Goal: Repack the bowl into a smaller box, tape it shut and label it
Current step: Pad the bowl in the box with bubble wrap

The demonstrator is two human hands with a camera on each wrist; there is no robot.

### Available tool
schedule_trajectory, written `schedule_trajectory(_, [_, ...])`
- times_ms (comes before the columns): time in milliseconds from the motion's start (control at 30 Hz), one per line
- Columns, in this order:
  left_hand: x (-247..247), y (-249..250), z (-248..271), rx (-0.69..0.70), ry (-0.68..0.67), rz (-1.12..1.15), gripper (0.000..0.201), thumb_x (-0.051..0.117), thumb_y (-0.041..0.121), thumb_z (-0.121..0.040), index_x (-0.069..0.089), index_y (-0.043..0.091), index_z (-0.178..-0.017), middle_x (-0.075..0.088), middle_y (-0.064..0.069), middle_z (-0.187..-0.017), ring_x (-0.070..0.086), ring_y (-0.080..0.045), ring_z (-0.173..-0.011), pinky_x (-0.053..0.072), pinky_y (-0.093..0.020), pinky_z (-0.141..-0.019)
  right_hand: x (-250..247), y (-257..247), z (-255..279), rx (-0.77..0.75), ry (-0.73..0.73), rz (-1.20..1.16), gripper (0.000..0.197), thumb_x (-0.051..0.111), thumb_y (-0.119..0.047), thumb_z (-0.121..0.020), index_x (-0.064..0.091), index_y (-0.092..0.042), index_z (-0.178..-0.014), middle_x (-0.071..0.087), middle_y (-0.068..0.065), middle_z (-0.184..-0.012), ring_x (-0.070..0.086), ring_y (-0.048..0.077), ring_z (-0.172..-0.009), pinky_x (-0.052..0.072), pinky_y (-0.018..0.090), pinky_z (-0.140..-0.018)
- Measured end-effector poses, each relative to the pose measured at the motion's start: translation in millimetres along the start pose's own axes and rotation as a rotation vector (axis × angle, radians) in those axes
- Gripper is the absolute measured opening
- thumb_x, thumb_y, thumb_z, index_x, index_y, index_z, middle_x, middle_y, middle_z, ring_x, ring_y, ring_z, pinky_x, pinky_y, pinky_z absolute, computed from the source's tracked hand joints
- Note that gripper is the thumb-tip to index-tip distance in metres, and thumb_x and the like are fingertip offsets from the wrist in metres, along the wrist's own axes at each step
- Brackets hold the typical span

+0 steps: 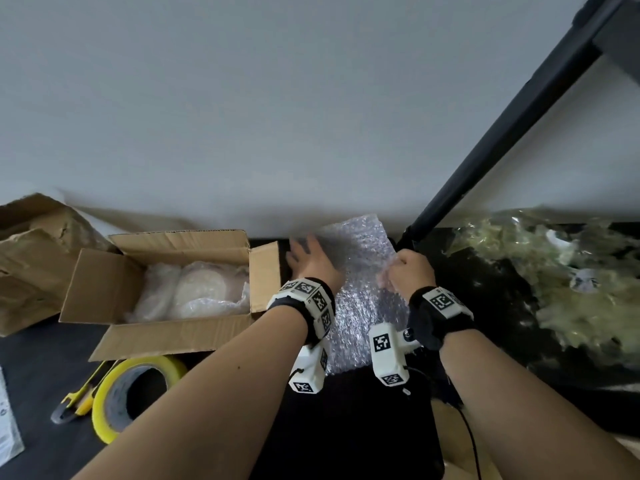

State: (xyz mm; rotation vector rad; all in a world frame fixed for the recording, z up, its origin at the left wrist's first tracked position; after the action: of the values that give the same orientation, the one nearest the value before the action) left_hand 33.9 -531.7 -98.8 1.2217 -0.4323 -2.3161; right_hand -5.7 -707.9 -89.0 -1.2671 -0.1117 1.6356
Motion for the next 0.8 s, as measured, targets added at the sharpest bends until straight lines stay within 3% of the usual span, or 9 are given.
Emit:
schedule_trajectory(100, [-20,8,7,0.003,0.035,0.140,0.078,0.060,0.024,-0.087,0.009,0.006,-0.144,0.021,-0.022,-0.147,0.032,-0.038,-0.132,0.037,-0.042,-0.103,-19,-11,7,0.013,0.042,-0.230,0.030,0.038,0.004,-0.087,0.057,-0.016,-0.075,0.063,0.008,-0.069,0.060,0.023,-0.067,0.052,0.037,-0.070])
schedule_trajectory(200, [-33,15,15,0.025,0.010,0.221,0.076,0.055,0.028,-0.091,0.008,0.000,-0.144,0.049,-0.021,-0.130,0.056,-0.034,-0.111,0.048,-0.036,-0.085,-42,-30,14,-0.040,0.119,-0.313,0.035,0.044,0.003,-0.088,0.054,-0.024,-0.067,0.057,0.001,-0.072,0.053,0.015,-0.065,0.048,0.024,-0.066])
schedule_trajectory(267, [-43,21,24,0.034,0.022,0.307,0.075,0.054,0.034,-0.092,0.012,-0.001,-0.143,0.053,-0.020,-0.127,0.059,-0.033,-0.107,0.048,-0.036,-0.082,-54,-46,25,-0.078,0.168,-0.403,0.037,0.040,0.005,-0.090,0.050,-0.020,-0.065,0.052,-0.001,-0.070,0.052,0.009,-0.059,0.044,0.015,-0.055])
schedule_trajectory(367, [-58,30,38,0.076,0.052,0.385,0.074,0.053,0.038,-0.093,0.015,-0.001,-0.144,0.045,-0.022,-0.137,0.049,-0.036,-0.121,0.042,-0.039,-0.095,-73,-68,46,-0.152,0.288,-0.388,0.037,0.036,0.012,-0.087,0.050,-0.012,-0.063,0.050,-0.001,-0.063,0.053,0.016,-0.062,0.042,0.014,-0.053])
schedule_trajectory(467, [-73,30,50,0.094,0.023,0.430,0.079,0.050,0.043,-0.094,0.008,0.001,-0.147,0.037,-0.021,-0.145,0.044,-0.035,-0.128,0.041,-0.039,-0.098,-89,-87,67,-0.197,0.345,-0.455,0.029,0.036,0.013,-0.086,0.060,-0.004,-0.083,0.053,0.002,-0.066,0.051,0.012,-0.062,0.035,0.003,-0.042])
schedule_trajectory(567, [-95,23,60,0.147,0.055,0.494,0.077,0.055,0.044,-0.091,0.019,0.004,-0.146,0.037,-0.016,-0.146,0.042,-0.032,-0.130,0.039,-0.038,-0.101,-98,-97,84,-0.211,0.371,-0.516,0.037,0.037,0.013,-0.083,0.064,-0.009,-0.095,0.058,0.001,-0.074,0.055,0.016,-0.071,0.039,0.008,-0.045])
schedule_trajectory(633, [-110,20,65,0.210,0.082,0.544,0.065,0.059,0.040,-0.090,0.036,0.005,-0.140,0.051,-0.012,-0.134,0.054,-0.028,-0.117,0.044,-0.033,-0.092,-101,-100,93,-0.199,0.364,-0.549,0.039,0.037,0.012,-0.081,0.066,-0.010,-0.097,0.061,0.003,-0.076,0.056,0.016,-0.068,0.038,0.013,-0.043])
schedule_trajectory(700, [-130,16,72,0.298,0.136,0.623,0.038,0.063,0.031,-0.088,0.056,0.009,-0.119,0.064,-0.006,-0.105,0.063,-0.019,-0.086,0.050,-0.027,-0.075,-102,-106,107,-0.231,0.346,-0.573,0.038,0.039,0.012,-0.083,0.065,-0.011,-0.098,0.061,0.003,-0.075,0.052,0.010,-0.059,0.037,0.011,-0.038])
schedule_trajectory(800, [-158,8,82,0.410,0.178,0.722,0.008,0.063,0.017,-0.089,0.059,0.014,-0.083,0.063,0.000,-0.070,0.055,-0.010,-0.055,0.048,-0.019,-0.055,-95,-114,124,-0.270,0.251,-0.629,0.029,0.046,0.011,-0.088,0.063,-0.008,-0.101,0.062,-0.002,-0.067,0.056,0.005,-0.054,0.042,0.009,-0.040])
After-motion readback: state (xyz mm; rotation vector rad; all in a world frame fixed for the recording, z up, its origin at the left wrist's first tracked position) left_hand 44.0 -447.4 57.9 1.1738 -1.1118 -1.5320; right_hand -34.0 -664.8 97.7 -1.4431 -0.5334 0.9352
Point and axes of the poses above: each hand's wrist, its own z-axis away from the middle knuckle, its own x-axis out of the palm, y = z × x, the point moved 7 cm from there along -z, towards the middle knuckle
